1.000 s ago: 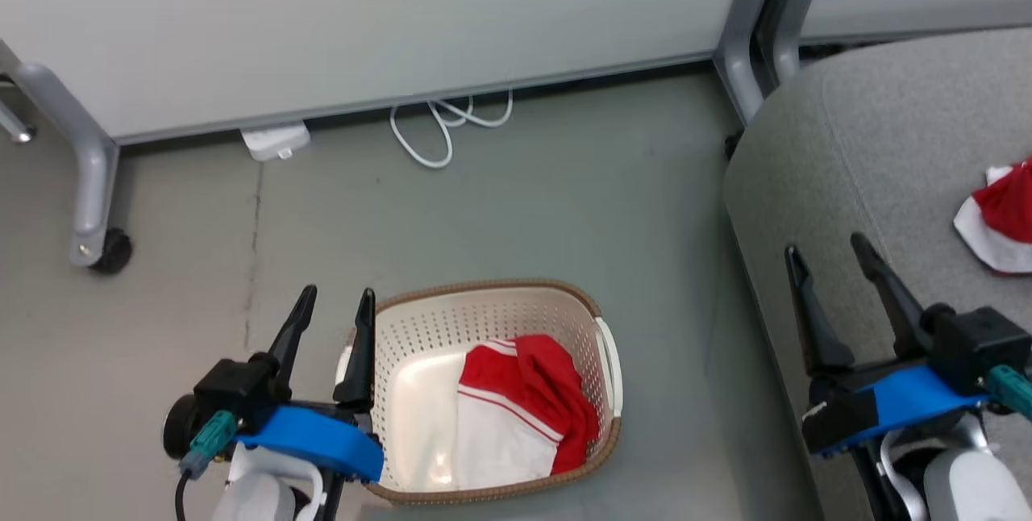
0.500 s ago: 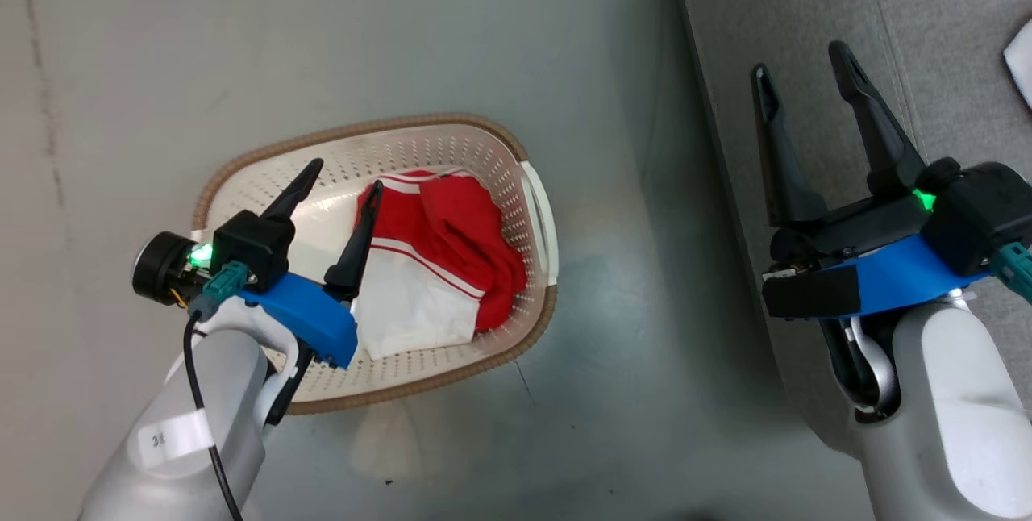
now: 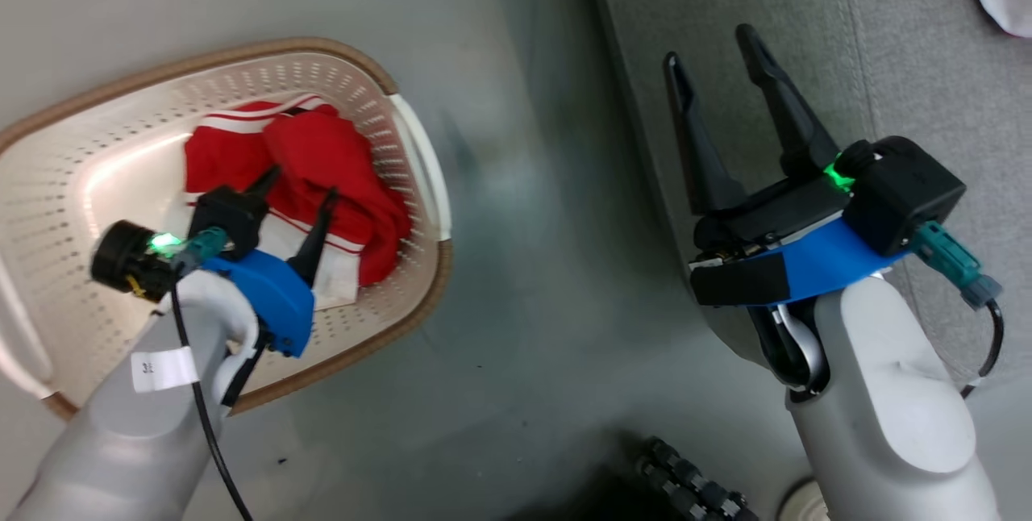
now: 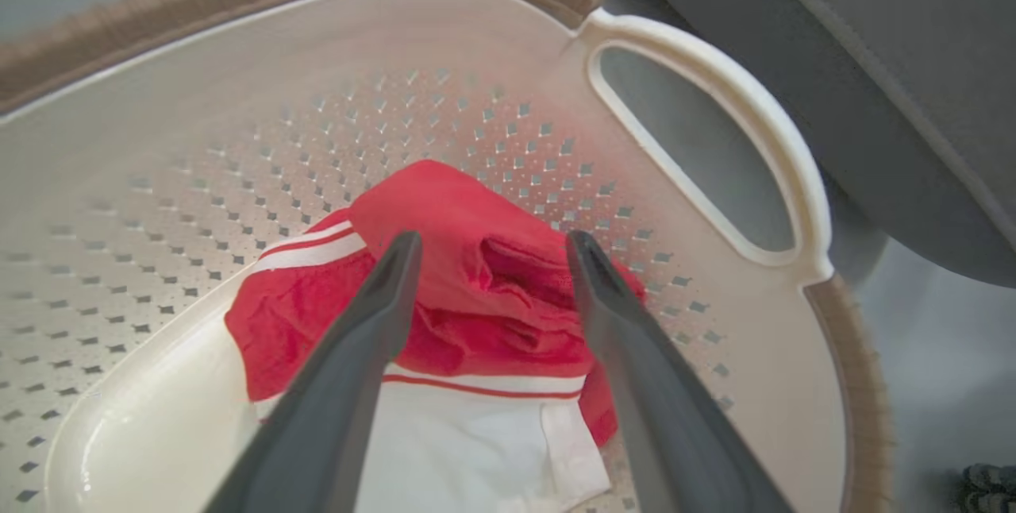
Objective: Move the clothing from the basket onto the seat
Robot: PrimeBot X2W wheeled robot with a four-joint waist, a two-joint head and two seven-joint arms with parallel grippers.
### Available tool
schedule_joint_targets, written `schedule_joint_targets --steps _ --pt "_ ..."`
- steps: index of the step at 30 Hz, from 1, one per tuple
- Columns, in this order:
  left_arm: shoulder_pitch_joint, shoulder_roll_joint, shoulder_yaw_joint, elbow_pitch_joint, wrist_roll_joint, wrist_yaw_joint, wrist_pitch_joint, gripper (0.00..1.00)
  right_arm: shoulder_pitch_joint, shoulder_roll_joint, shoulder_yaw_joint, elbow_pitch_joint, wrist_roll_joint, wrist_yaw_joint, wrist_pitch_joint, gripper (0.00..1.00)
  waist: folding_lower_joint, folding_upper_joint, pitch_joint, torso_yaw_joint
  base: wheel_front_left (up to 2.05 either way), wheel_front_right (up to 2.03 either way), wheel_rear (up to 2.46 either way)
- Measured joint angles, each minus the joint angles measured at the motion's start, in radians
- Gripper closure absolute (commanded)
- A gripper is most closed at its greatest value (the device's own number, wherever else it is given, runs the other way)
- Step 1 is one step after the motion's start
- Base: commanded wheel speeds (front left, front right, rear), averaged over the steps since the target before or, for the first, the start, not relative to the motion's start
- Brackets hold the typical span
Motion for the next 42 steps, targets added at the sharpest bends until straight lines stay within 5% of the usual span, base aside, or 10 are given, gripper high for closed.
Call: schedule_joint_targets --steps 9,17,18,19,20,32,42 --pt "-0.024 0.036 0.012 0.069 -0.010 0.025 0.020 0.00 -0.026 0.002 0.065 0.046 0.082 0.000 -0.025 0.00 0.0000 0.0000 0.050 -0.074 0.00 0.00 0.00" --pt "-0.079 0.032 0.040 0.128 -0.025 0.113 0.062 0.00 -0.028 0.002 0.080 0.048 0.108 0.000 -0.029 0.00 -0.0001 0.0000 0.070 -0.101 0.00 0.00 0.00" --pt "-0.084 0.030 0.040 0.132 -0.025 0.115 0.063 0.25 -0.028 0.002 0.078 0.047 0.108 0.000 -0.029 0.00 -0.0001 0.0000 0.071 -0.101 0.00 0.00 0.00" --pt "-0.088 0.028 0.039 0.135 -0.025 0.116 0.064 0.97 -0.028 0.002 0.077 0.046 0.109 0.000 -0.029 0.00 -0.0001 0.0000 0.071 -0.100 0.00 0.00 0.00" --pt "-0.092 0.026 0.039 0.138 -0.025 0.116 0.067 1.00 -0.028 0.002 0.076 0.045 0.110 0.000 -0.029 0.00 -0.0001 0.0000 0.071 -0.100 0.00 0.00 0.00" --pt "-0.093 0.006 0.033 0.164 -0.049 0.103 0.070 1.00 -0.028 0.002 0.077 0.049 0.100 0.000 -0.029 0.00 -0.0002 0.0000 0.064 -0.096 0.00 0.00 0.00" --pt "-0.093 -0.072 0.012 0.206 -0.062 0.082 0.017 1.00 -0.037 0.003 0.065 0.089 0.059 0.000 -0.029 0.00 -0.0002 0.0000 -0.015 -0.048 0.00 0.00 0.00"
